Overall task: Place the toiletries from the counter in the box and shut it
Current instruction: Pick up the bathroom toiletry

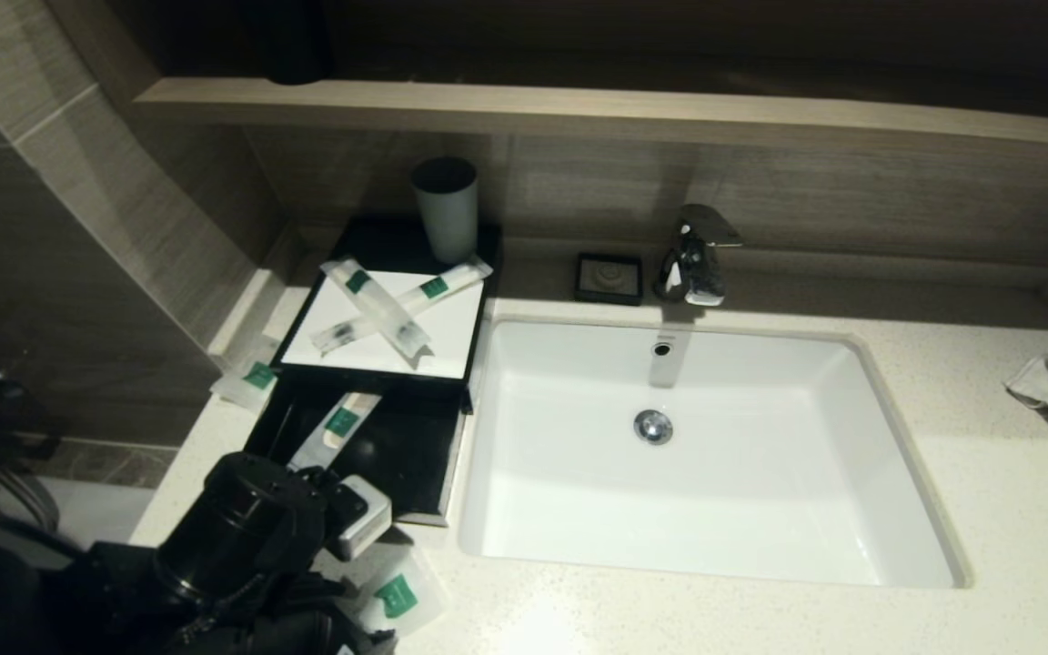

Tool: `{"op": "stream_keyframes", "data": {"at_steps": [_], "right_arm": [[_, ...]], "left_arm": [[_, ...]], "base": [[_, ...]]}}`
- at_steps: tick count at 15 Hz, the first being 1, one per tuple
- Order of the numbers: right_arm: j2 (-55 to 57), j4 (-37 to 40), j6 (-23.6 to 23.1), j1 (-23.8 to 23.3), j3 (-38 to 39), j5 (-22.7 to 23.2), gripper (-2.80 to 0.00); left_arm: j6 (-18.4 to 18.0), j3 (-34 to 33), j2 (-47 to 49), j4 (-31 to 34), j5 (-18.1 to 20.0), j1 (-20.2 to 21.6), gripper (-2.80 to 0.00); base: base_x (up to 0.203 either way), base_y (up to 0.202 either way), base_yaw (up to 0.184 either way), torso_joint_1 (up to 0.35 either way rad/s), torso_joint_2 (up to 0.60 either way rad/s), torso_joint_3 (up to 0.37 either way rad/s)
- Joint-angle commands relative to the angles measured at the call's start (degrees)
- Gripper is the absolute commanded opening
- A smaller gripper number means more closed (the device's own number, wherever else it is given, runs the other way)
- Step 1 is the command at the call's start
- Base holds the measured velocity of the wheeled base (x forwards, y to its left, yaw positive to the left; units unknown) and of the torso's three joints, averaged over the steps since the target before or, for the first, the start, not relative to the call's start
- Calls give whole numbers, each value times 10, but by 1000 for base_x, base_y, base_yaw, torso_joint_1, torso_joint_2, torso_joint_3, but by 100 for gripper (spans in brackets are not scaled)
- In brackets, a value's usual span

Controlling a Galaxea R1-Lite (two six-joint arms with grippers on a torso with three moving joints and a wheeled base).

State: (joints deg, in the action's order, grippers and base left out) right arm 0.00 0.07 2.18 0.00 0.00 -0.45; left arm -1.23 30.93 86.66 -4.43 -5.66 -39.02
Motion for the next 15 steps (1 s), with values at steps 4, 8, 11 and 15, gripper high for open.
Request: {"op": "stream_keyframes", "data": {"at_steps": [4,8,11,15], "right_arm": [[0,-1,0,0,0,0,-280],[0,0,0,0,0,0,-280],[0,0,0,-1,0,0,-280],[0,0,0,0,0,0,-280]], "left_arm": [[-4,0,-1,0,0,0,-280],[-4,-3,-1,0,-1,0,-280],[-3,-6,-13,0,0,0,-280],[0,2,-71,9,-1,1,-280]], "base": [[0,0,0,0,0,0],[0,0,0,0,0,0],[0,0,0,0,0,0],[0,0,0,0,0,0]]}}
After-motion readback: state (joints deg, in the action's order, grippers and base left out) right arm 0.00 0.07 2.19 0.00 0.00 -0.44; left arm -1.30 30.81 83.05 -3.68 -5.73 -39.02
